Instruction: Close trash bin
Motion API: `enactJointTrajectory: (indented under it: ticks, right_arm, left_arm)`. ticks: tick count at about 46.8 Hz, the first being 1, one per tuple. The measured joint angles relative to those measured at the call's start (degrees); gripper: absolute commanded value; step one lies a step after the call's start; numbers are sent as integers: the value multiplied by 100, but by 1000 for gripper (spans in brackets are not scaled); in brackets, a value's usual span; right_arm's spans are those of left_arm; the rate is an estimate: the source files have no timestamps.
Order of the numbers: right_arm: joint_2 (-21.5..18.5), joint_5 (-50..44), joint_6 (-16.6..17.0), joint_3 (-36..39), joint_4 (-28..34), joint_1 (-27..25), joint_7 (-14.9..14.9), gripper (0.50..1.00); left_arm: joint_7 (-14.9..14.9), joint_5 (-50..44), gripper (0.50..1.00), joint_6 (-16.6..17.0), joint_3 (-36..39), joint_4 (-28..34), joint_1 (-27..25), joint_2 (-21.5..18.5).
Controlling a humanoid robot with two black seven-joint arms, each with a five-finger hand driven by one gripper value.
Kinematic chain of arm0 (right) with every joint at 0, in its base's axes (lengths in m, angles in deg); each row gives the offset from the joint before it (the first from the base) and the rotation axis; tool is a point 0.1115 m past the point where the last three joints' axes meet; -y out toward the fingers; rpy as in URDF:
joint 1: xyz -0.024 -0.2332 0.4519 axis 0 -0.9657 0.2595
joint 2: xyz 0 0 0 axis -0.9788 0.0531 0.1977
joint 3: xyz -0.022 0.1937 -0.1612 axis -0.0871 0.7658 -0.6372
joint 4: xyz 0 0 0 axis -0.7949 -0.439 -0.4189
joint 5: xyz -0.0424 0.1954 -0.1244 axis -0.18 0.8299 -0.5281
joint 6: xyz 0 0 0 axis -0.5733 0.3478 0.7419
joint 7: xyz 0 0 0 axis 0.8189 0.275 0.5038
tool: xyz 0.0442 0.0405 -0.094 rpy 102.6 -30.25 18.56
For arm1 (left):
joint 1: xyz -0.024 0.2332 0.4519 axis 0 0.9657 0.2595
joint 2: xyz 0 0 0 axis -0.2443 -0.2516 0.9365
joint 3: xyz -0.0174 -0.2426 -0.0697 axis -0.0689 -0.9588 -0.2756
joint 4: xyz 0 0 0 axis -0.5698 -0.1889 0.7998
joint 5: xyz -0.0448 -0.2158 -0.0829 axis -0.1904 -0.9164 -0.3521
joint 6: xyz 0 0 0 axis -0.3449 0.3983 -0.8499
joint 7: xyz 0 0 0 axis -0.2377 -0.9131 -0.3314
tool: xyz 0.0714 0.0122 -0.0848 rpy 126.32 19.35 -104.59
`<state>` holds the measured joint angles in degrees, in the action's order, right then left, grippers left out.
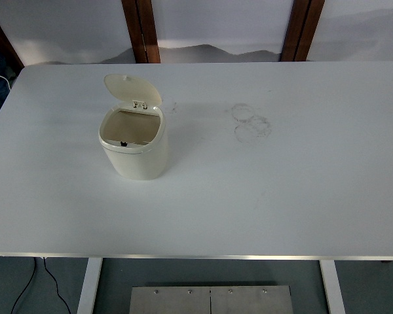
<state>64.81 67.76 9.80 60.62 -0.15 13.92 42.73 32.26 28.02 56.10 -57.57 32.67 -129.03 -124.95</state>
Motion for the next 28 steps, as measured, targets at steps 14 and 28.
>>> enactJointTrajectory:
  ticks: [14,28]
  right_arm:
    - [0,0,0,0,0,0,0,995]
    - [0,0,0,0,1,0,0,995]
  left_arm:
    - [0,8,1000,0,3,0,1,5]
    - [0,8,1000,48,8,0,8,9]
